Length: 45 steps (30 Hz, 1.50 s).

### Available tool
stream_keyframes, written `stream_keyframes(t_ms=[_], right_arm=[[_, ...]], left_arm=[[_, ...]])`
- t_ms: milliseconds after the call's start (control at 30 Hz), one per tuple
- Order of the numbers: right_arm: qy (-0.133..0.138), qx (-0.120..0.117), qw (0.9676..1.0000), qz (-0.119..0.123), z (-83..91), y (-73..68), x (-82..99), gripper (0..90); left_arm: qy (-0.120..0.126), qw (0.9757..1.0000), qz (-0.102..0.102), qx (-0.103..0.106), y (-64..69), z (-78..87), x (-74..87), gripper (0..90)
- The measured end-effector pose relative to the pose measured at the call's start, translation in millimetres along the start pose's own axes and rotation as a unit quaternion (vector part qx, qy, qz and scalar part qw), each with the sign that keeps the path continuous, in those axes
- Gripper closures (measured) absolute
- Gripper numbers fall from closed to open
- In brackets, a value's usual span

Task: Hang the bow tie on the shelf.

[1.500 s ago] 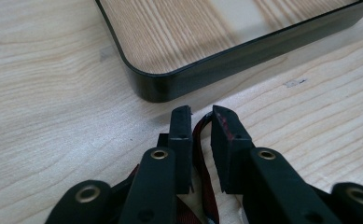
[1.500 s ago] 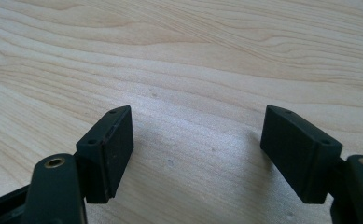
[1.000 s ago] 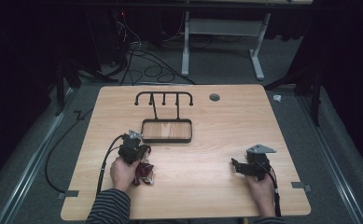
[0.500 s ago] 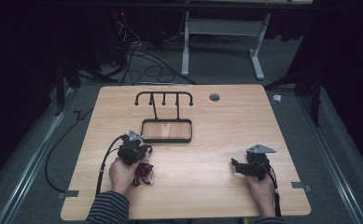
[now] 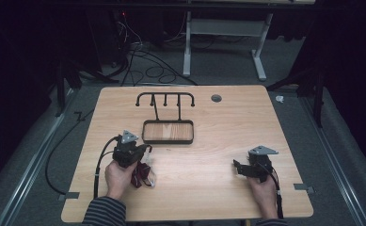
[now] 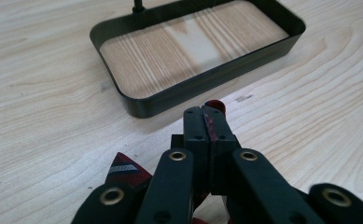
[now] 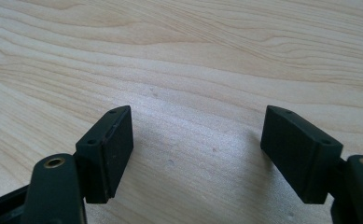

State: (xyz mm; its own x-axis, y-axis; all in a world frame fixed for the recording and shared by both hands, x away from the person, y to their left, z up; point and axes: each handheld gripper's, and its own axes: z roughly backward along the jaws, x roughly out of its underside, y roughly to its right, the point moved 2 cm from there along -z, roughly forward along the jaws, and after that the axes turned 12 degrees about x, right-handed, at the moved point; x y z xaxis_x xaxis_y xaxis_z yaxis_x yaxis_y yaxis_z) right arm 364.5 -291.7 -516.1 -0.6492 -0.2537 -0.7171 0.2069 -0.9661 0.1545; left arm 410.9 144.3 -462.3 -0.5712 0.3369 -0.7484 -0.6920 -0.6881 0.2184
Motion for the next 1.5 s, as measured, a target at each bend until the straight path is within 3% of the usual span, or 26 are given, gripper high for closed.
stream_keyframes(t_ms=[500, 900, 1033, 1500], right_arm=[[0.0, 0.001, 1.0, -0.002, 0.0, -0.4, 0.0, 26.5], [0.0, 0.001, 1.0, -0.002, 0.0, -0.5, 0.0, 26.5], [0.001, 0.001, 1.0, -0.001, -0.1, -0.3, 0.0, 26.5], [0.0, 0.001, 1.0, -0.002, 0.0, -0.4, 0.0, 26.5]], left_arm=[[0.053, 0.9983, -0.019, 0.016, 14.8, 35.7, -17.1, 89.4], [0.085, 0.9956, -0.028, 0.025, 22.2, 49.4, -32.0, 89.4], [0.098, 0.9945, -0.023, 0.031, 20.7, 52.3, -37.2, 89.4], [0.112, 0.9926, -0.034, 0.032, 25.0, 55.3, -53.6, 89.4]])
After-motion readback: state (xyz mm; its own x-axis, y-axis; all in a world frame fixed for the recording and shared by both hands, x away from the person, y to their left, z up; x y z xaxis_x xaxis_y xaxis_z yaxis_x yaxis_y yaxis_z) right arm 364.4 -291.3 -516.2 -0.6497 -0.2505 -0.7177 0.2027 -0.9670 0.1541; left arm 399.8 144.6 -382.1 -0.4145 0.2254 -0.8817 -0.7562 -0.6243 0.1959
